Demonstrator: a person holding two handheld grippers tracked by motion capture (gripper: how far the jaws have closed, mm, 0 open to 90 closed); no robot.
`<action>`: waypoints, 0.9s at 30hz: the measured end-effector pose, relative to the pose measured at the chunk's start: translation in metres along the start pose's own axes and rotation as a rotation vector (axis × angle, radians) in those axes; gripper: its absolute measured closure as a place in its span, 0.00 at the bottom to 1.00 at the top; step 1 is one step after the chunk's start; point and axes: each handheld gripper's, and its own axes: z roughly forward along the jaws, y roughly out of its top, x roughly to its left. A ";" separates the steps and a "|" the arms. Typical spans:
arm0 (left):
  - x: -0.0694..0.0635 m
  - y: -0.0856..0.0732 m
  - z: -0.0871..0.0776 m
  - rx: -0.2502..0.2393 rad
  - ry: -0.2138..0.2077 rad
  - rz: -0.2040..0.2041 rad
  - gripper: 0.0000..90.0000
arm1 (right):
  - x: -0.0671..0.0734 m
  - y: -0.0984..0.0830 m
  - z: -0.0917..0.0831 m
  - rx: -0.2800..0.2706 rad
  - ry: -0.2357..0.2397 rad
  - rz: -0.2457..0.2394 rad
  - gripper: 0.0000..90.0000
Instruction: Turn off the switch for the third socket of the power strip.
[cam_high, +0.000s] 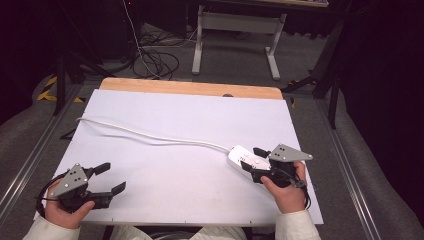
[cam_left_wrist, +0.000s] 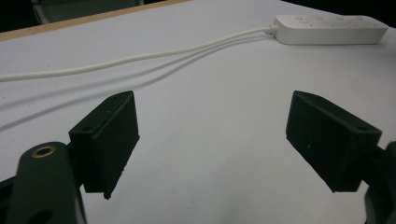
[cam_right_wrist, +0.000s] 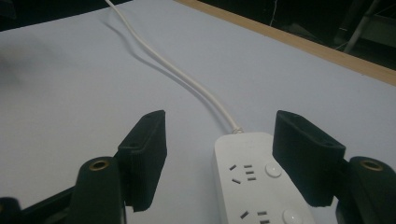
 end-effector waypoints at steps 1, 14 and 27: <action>0.000 0.000 0.000 0.001 0.001 0.006 0.20 | -0.002 0.000 0.000 0.000 0.000 0.004 0.41; 0.001 0.000 0.000 0.003 0.001 0.005 0.20 | -0.019 -0.001 0.002 0.076 -0.058 0.031 0.55; 0.000 0.000 0.000 0.003 0.000 -0.005 0.20 | -0.035 -0.005 0.000 0.202 -0.115 0.073 1.00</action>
